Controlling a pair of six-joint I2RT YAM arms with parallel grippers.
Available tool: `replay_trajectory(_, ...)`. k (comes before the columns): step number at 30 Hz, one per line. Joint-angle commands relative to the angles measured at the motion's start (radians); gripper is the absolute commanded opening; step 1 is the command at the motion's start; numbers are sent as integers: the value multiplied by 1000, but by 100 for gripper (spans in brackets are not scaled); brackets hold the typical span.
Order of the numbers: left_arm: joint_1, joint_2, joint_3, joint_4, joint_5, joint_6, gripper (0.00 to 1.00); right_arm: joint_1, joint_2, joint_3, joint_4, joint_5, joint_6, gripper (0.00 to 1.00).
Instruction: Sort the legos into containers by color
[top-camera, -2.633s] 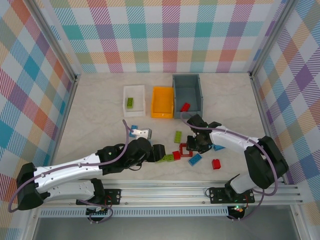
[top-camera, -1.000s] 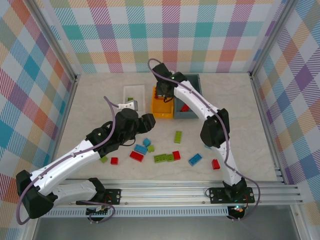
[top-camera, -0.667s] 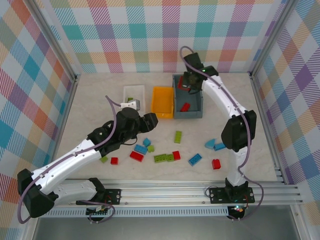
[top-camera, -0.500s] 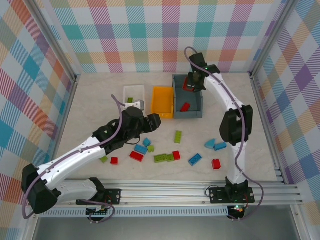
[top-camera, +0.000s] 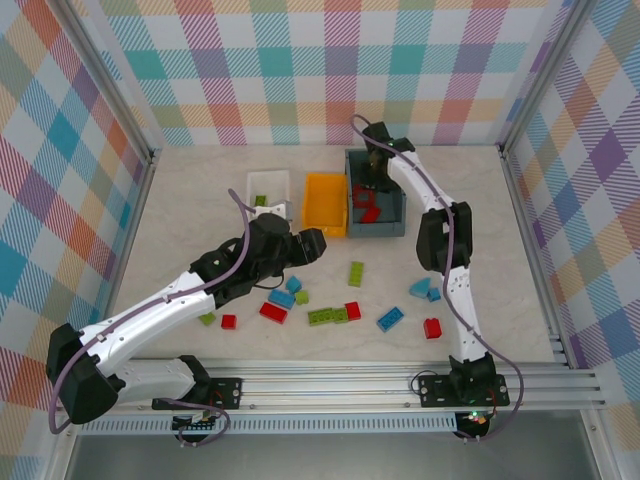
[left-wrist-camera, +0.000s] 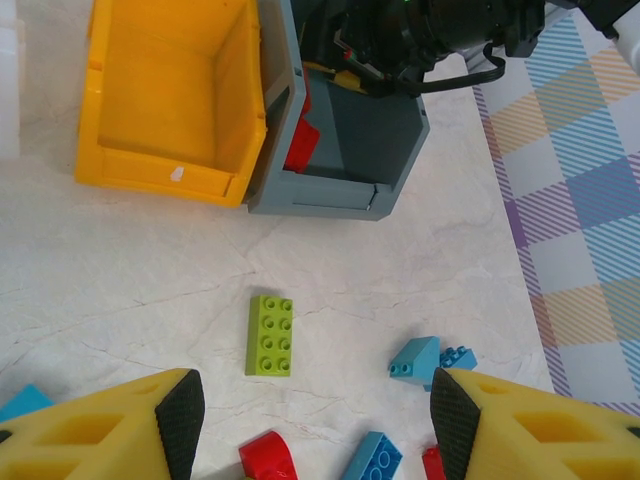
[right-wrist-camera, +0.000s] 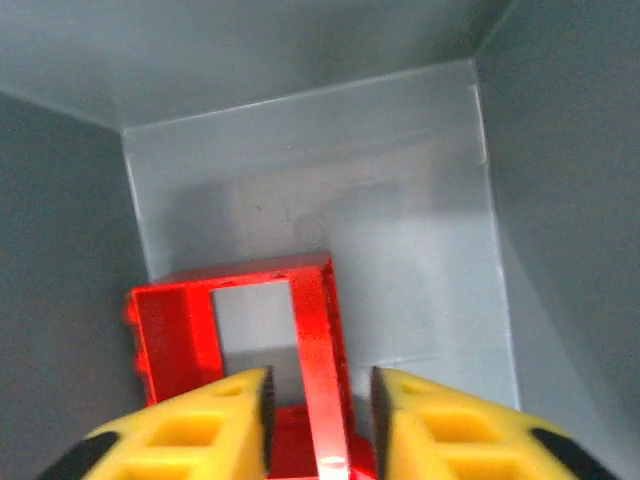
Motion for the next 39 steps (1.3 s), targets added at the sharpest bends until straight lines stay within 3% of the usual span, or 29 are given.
replay_trajectory(1, -13, -6, 22, -13, -19, -9, 64, -3, -115, -29, 11, -21, -15, 42)
replay_trajectory(4, -13, -21, 21, -57, -51, -25, 63, -1, -193, -58, 29, -21, -19, 47)
replay_trajectory(10, -13, -86, 41, -207, -101, -44, 63, 25, -451, -186, 101, 16, -56, 45)
replay_trajectory(14, -13, -131, 29, -292, -103, -66, 63, 64, -746, -463, 241, -21, -86, 47)
replay_trajectory(18, -14, -176, -20, -329, -86, -95, 62, 186, -1001, -755, 273, -16, -101, 53)
replay_trajectory(24, -32, -153, -74, -293, 34, -86, 63, 283, -1328, -1203, 176, 38, 153, 57)
replay_trajectory(27, -33, -114, -85, -346, 10, -102, 64, 333, -1391, -1336, 158, -12, 220, 59)
replay_trajectory(30, 57, -55, -76, -435, 25, -86, 65, 407, -1408, -1394, 164, -28, 235, 63)
replay_trajectory(39, 254, 102, -64, -462, 55, 52, 72, 582, -1285, -1381, 252, -65, 215, 73)
